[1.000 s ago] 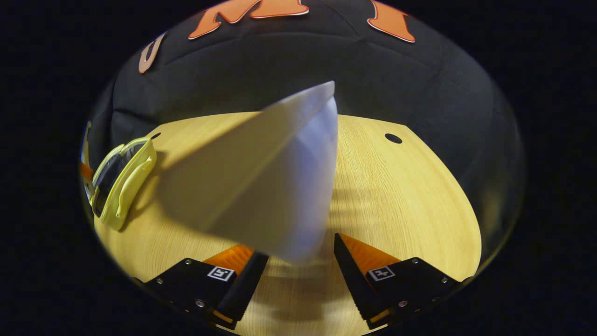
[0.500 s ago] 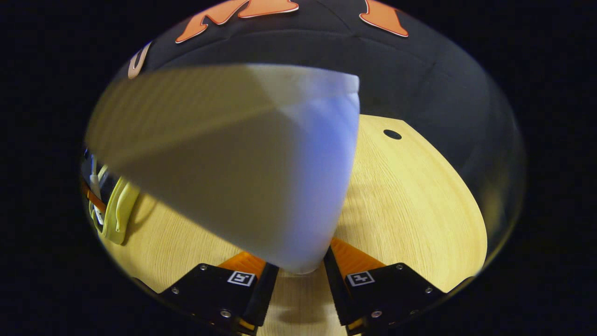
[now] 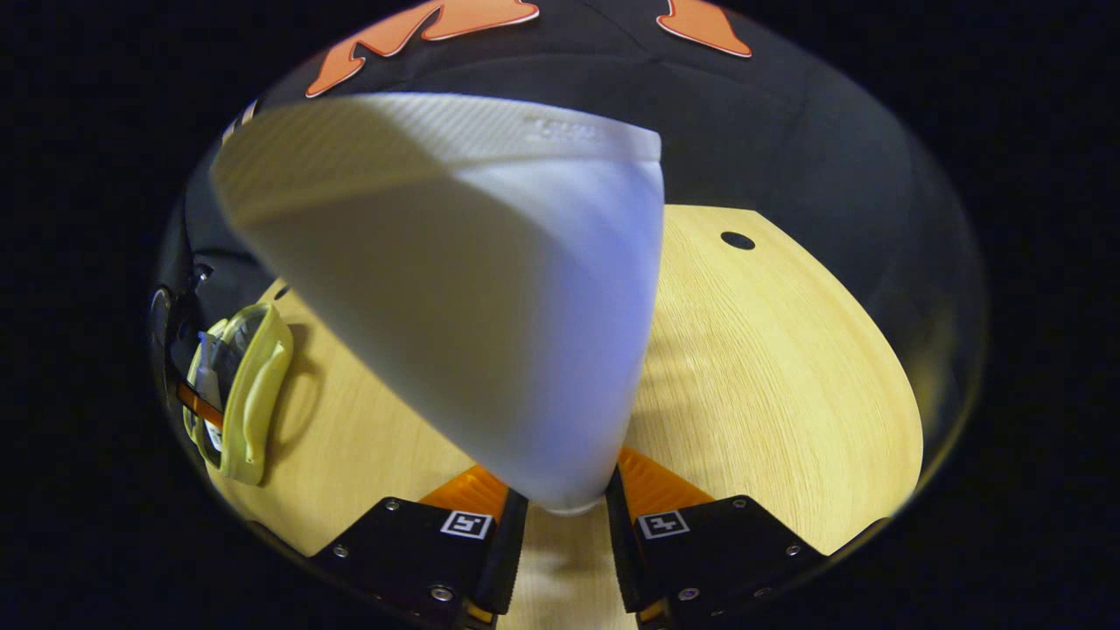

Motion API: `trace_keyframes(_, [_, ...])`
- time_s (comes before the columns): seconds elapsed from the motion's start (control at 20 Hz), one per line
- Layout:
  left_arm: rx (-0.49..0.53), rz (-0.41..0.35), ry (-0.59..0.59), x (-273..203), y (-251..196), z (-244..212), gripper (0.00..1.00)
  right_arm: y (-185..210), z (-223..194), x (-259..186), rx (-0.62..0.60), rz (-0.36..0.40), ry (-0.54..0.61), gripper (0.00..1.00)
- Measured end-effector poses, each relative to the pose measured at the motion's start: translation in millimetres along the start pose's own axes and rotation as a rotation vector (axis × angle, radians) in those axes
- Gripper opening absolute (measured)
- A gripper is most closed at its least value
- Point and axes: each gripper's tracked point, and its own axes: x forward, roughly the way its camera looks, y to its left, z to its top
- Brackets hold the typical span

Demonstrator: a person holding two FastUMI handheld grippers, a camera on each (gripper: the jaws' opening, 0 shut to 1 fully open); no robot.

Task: First open the suitcase, pack the skin care products into it, and then close the suitcase.

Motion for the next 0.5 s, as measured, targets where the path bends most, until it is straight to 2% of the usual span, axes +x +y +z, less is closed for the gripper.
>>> trace_keyframes(0.25, [0.002,-0.010,0.010,9.0,-2.2,2.1,0.60,40.5,19.5,-52.7,0.018,0.100,0.002,0.46])
trace_keyframes(0.5, [0.013,-0.031,-0.023,7.2,-4.1,6.1,0.62,113.0,27.9,-99.0,-0.047,0.231,0.027,0.46])
